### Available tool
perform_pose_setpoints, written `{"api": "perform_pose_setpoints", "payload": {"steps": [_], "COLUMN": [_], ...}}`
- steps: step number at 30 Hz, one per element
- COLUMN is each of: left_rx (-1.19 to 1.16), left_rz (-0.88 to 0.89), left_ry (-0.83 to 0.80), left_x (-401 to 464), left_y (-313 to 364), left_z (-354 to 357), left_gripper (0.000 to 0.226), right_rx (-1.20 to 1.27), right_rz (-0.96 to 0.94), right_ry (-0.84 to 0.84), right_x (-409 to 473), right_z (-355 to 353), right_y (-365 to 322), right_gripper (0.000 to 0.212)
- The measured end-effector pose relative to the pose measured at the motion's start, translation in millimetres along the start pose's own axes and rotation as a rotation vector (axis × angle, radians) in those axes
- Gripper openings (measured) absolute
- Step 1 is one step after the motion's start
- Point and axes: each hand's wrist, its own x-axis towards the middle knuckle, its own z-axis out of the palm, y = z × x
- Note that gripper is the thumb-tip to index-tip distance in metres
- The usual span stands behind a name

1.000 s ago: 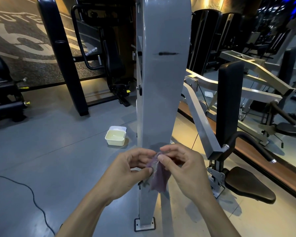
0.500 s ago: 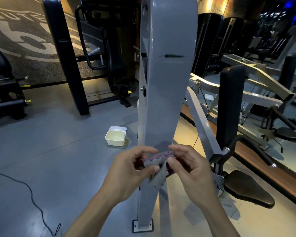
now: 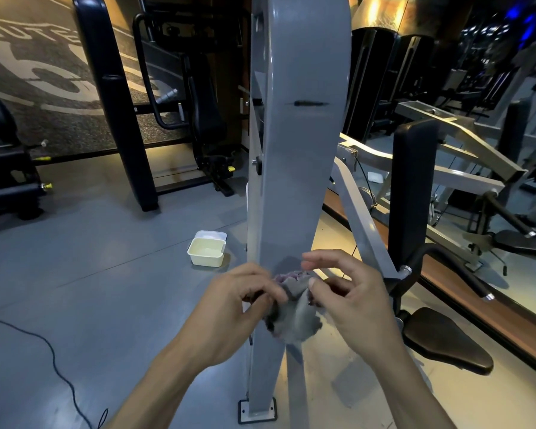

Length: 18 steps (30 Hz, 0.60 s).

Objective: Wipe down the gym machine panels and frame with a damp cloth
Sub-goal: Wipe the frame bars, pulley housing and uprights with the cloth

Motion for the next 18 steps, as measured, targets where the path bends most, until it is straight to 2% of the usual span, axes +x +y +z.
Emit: {"api": "perform_pose_setpoints", "payload": {"steps": [5, 8, 10, 14, 18], "left_rx": [-0.016, -0.026, -0.042, -0.215, -0.342], "left_rz": [0.049, 0.043, 0.041, -0.046, -0.167], "left_ry": [-0.125, -0.189, -0.149, 0.010, 0.030], "left_x": [-5.2, -9.1, -10.2, -6.9, -1.1], "left_y": [-0.5, 2.2, 2.2, -4.1, -9.8], "left_z": [3.8, 4.4, 6.5, 5.6, -6.1], "left_gripper": [0.026, 0.034, 0.034, 0.011, 0.016], "right_rx": [-0.056, -0.074, -0.084, -0.099, -0.064], "right_rz": [-0.018, -0.020, -0.019, -0.041, -0.007], "right_ry": [0.047, 0.052, -0.001, -0.138, -0.120], "right_x": [3.7, 4.2, 2.9, -1.3, -0.5], "right_z": [3.5, 5.1, 3.1, 0.5, -9.2], "right_y": [-9.5, -13.5, -15.3, -19.0, -13.8], "right_gripper": [0.038, 0.038, 0.039, 0.043, 0.013]}}
